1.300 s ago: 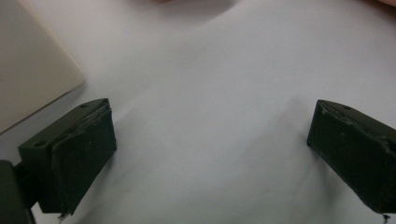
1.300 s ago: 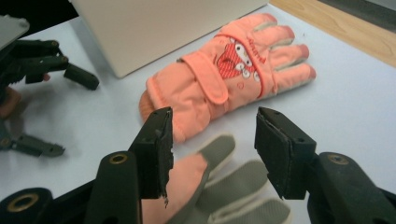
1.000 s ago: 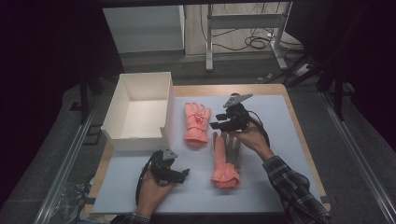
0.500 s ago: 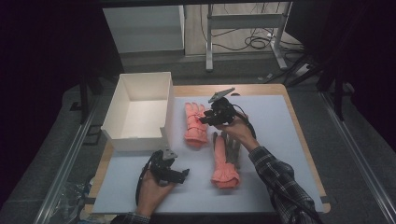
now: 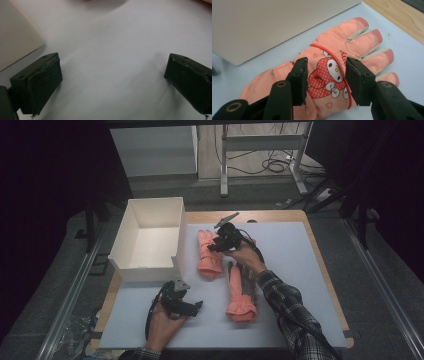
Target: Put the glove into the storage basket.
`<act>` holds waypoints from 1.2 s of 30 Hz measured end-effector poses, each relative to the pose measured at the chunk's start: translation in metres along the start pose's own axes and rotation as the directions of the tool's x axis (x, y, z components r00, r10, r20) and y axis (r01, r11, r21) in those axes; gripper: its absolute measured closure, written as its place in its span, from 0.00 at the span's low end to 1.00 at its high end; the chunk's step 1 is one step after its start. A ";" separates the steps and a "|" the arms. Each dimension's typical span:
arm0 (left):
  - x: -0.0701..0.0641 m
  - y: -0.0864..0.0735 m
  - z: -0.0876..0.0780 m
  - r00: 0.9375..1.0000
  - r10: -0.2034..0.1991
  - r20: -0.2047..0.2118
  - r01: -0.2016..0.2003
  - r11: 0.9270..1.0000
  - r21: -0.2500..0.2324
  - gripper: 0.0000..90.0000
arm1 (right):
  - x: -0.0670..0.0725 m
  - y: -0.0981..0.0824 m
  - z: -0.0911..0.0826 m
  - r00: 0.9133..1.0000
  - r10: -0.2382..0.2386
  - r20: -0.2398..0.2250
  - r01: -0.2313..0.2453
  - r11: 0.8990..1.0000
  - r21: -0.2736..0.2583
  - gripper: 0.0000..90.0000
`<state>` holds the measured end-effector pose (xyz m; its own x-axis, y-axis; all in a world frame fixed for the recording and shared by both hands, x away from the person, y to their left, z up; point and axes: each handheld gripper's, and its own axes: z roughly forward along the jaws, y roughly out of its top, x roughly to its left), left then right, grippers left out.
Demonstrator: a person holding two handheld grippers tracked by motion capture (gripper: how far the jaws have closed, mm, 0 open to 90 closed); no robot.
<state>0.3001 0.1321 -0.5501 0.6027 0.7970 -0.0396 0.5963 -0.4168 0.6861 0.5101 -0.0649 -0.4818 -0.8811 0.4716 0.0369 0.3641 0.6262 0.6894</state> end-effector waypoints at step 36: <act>0.000 0.000 0.000 1.000 0.000 -0.001 0.000 1.000 -0.001 0.01 | 0.000 0.006 -0.002 0.999 0.036 -0.026 -0.035 0.999 0.033 0.97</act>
<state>0.3001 0.1320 -0.5502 0.6019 0.7977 -0.0386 0.5956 -0.4162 0.6870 0.5113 -0.0627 -0.4764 -0.8752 0.4770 0.0807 0.4043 0.6294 0.6636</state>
